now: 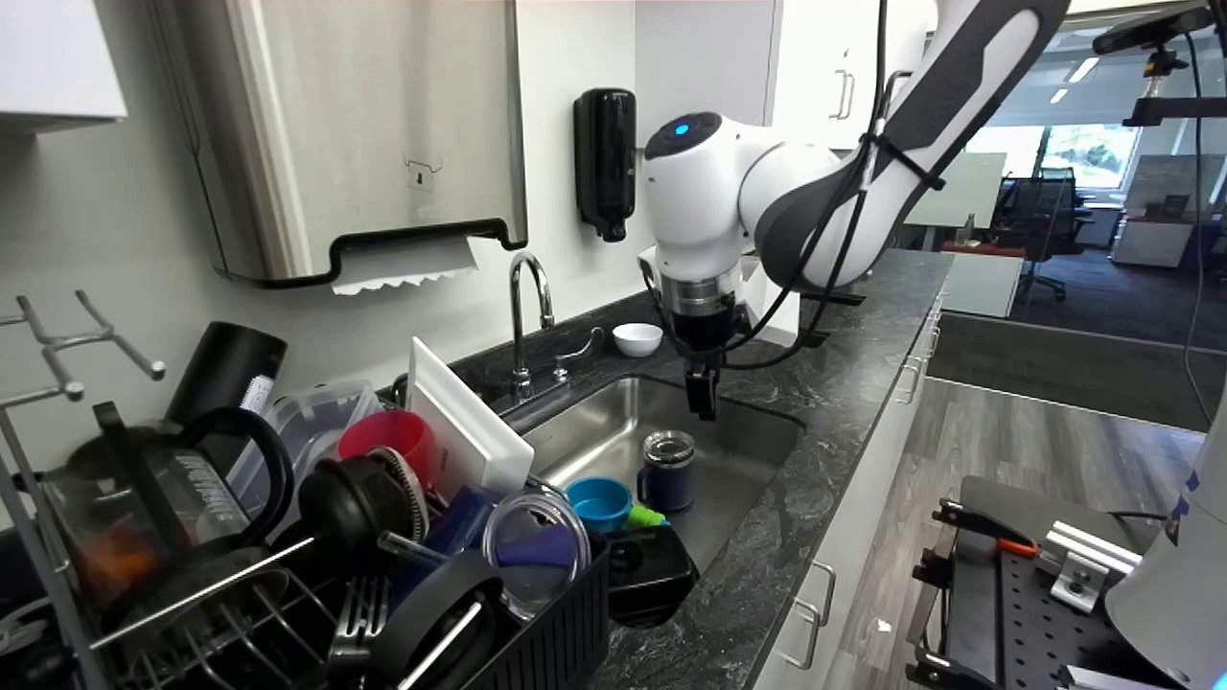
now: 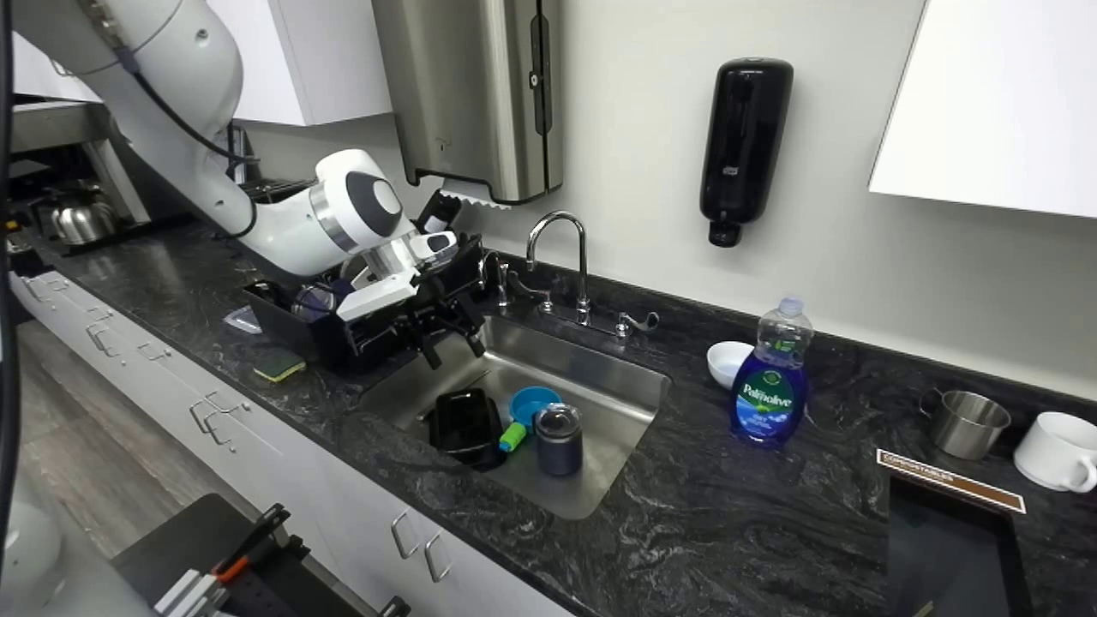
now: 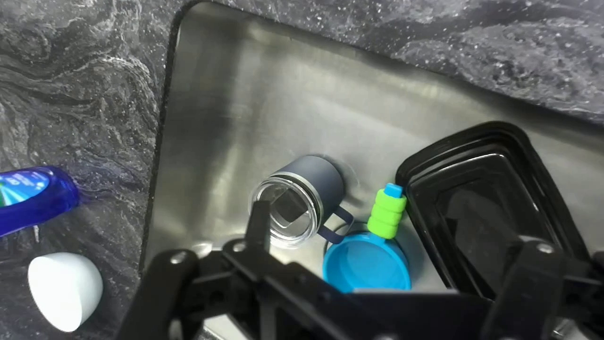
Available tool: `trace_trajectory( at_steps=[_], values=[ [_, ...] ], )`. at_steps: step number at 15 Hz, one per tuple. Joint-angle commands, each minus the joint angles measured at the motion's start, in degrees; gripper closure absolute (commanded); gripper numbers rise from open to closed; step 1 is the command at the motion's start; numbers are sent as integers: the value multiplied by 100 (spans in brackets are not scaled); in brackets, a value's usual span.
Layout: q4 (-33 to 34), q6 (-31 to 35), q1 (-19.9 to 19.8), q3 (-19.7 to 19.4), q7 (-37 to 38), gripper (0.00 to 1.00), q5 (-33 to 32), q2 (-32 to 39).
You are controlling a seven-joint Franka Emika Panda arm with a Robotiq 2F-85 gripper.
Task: Remove the lid from the cup in the sink and put it on the sink counter
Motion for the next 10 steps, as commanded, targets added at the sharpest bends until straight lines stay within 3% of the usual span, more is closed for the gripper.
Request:
trace_trajectory(
  at_steps=[1, 10],
  values=[
    [53, 4, 133, -147, 189, 0, -167, 135],
    [396, -12, 231, -241, 415, 0, -437, 620]
  ],
)
